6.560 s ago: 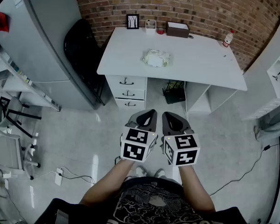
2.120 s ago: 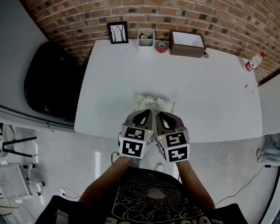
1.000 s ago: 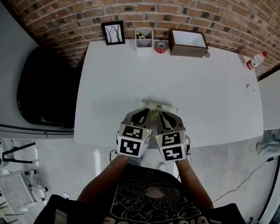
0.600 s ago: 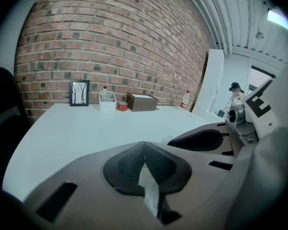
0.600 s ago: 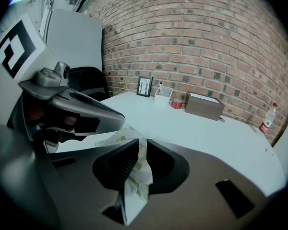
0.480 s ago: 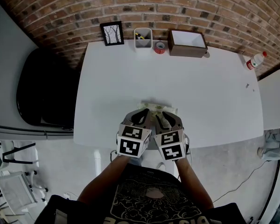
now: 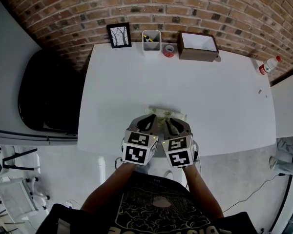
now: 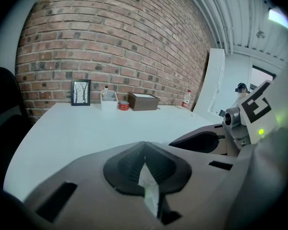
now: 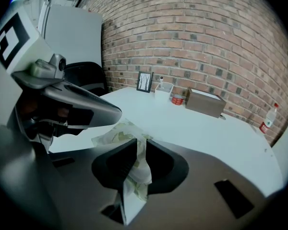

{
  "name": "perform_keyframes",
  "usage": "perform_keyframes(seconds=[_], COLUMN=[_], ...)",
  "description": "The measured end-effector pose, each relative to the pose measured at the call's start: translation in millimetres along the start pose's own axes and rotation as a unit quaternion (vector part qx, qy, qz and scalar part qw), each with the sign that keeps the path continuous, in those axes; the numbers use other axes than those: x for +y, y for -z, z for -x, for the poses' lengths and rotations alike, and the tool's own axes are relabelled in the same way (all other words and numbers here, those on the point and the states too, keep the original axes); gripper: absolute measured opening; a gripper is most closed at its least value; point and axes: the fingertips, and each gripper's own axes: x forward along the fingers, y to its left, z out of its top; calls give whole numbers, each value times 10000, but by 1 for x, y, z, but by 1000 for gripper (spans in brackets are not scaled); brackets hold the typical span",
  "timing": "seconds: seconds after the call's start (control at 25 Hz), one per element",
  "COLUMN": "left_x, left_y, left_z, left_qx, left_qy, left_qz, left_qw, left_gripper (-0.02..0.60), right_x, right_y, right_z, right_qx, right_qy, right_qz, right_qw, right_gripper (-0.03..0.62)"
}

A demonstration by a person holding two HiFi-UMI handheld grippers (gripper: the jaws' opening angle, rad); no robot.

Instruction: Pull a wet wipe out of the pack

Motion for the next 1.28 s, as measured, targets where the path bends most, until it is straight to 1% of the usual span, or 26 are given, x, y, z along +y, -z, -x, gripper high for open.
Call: perform_keyframes(seconds=[0.16,0.28,0.4,0.68,0.96,1.28], left_x=[0,0,1,-1,-11,-24], left_y=[-1,-1,-1,-2,-4,-4], left_z=[0,0,1,6,10,18], left_qx=[-9,-18,-33,-90,-169,-242], left_qy=[-4,-13,-29,-77,-113,-183], left_qz=[-5,2,7,11,-3,-13], left_qw=[10000,10000,10000,9999,9998,9995], left_gripper=[12,12,12,12,12,12], right_x=[-3,-5,-5,-7,-9,-9], right_y=[4,2,0,-4,-13,-22], right_z=[0,1,2,9,21,39], right_qx=[53,9,-48,-175,-364,-620], right_qy=[108,154,153,121,162,88], right_qz=[-102,-19,-7,-232,-141,-145], right_qw=[9999,9999,9999,9995,9991,9979], right_gripper=[38,20,17,15,15,15])
